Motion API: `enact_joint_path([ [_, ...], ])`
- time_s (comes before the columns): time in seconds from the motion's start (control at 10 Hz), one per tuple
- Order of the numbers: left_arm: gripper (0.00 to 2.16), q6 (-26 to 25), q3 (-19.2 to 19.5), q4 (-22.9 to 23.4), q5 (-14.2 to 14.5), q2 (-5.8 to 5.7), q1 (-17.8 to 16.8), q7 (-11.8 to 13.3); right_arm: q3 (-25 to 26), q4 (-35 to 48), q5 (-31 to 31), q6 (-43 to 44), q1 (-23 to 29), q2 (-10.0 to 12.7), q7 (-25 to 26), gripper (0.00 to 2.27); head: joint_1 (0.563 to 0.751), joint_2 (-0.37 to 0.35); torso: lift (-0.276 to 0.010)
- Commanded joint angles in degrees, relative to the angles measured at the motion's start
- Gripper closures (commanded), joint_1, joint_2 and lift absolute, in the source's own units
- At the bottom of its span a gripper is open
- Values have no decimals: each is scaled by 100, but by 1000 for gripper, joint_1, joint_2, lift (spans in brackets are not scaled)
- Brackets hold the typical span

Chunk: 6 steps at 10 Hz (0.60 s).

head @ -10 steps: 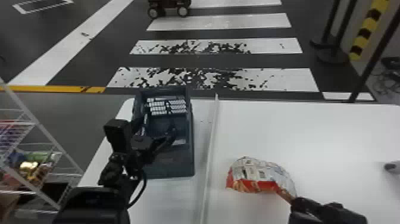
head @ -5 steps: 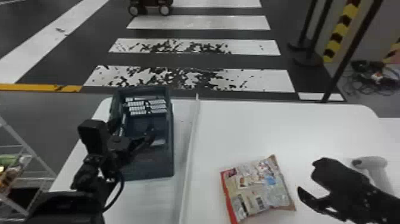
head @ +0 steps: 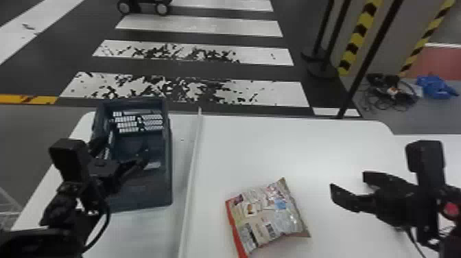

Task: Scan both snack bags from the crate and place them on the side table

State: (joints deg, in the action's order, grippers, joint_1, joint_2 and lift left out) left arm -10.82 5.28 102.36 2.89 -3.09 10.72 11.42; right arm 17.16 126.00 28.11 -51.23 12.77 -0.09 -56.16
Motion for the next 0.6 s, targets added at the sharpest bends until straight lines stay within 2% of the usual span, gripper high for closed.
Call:
enact_joint_path([
  [0.0, 87, -4, 17, 3, 1, -7, 0, 0, 121, 56, -1026, -727, -64, 14, 290, 90, 695, -56, -98],
  [0.1, 87, -4, 26, -6, 10, -7, 0, 0, 200, 73, -1756, -1096, -64, 14, 474, 124, 695, -53, -98],
  [0.3, 87, -4, 34, -32, 1, -7, 9, 0, 227, 73, -2485, -1501, -56, 14, 510, 292, 695, -13, -98],
  [0.4, 87, -4, 43, -50, 1, -7, 9, 0, 227, 73, -2784, -1729, -29, 14, 501, 687, 695, 10, -98],
  [0.5, 87, 13, 43, -67, 1, -7, -8, 0, 218, 73, -3004, -1940, -3, 14, 501, 1345, 695, 18, -98],
])
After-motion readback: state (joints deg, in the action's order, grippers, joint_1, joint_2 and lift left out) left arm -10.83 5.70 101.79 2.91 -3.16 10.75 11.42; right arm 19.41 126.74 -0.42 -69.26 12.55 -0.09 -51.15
